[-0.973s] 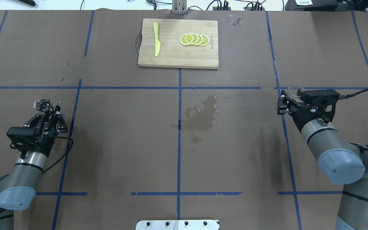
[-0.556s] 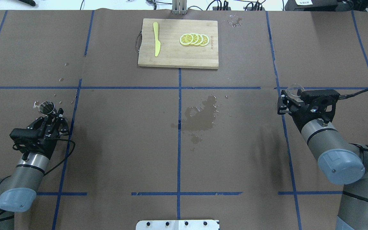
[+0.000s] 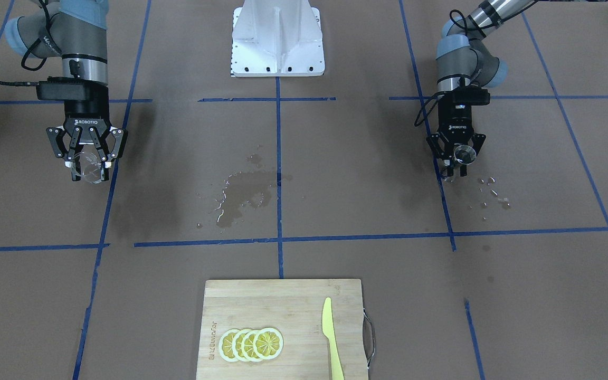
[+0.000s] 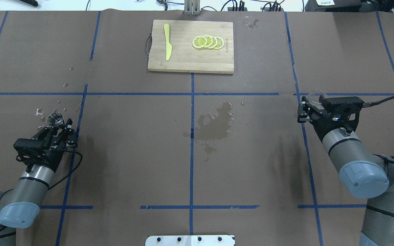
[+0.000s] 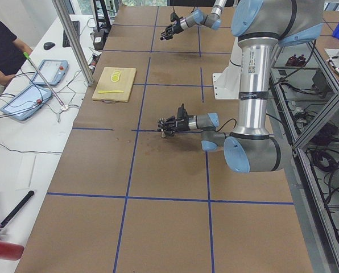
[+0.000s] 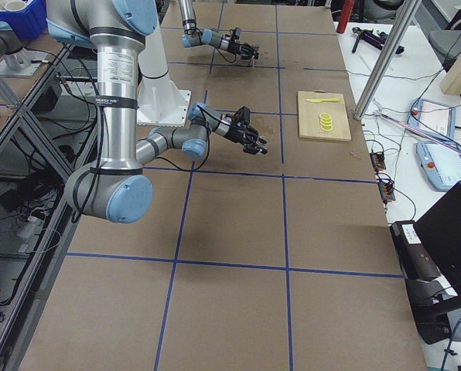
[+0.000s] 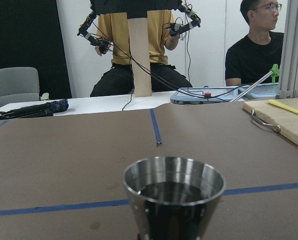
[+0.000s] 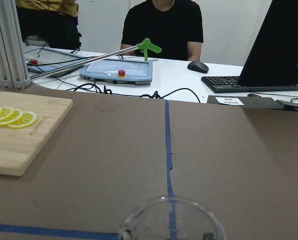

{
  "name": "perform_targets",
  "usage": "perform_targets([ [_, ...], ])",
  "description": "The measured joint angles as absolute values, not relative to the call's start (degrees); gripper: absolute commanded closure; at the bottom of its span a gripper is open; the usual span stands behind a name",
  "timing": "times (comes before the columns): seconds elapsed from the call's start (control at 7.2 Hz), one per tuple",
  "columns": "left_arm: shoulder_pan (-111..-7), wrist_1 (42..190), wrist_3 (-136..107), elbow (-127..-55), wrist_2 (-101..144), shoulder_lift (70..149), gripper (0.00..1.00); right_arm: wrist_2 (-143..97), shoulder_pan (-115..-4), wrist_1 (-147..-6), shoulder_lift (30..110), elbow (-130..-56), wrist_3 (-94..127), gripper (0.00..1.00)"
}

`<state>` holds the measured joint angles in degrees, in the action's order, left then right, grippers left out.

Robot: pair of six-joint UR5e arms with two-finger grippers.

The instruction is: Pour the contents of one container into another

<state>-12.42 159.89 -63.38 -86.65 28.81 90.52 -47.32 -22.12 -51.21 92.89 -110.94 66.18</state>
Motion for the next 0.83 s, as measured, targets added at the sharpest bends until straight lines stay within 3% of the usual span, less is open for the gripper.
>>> perform_targets([
  [0.14,-12.4,159.9,-63.4,-86.7,29.0,90.5,0.17,-46.5,-21.7,-51.2,92.9,-110.6,66.2,1.0],
  [0.28,-12.4,160.0,-63.4,-86.9,29.3,90.5,0.0,-45.8,-21.2,-51.2,92.9,-110.3,66.2,1.0],
  [0.83,-12.6,160.0,-63.0,-87.1,30.7,90.1,0.0,-44.5,-20.0,-51.2,92.9,-109.4,66.3,1.0],
])
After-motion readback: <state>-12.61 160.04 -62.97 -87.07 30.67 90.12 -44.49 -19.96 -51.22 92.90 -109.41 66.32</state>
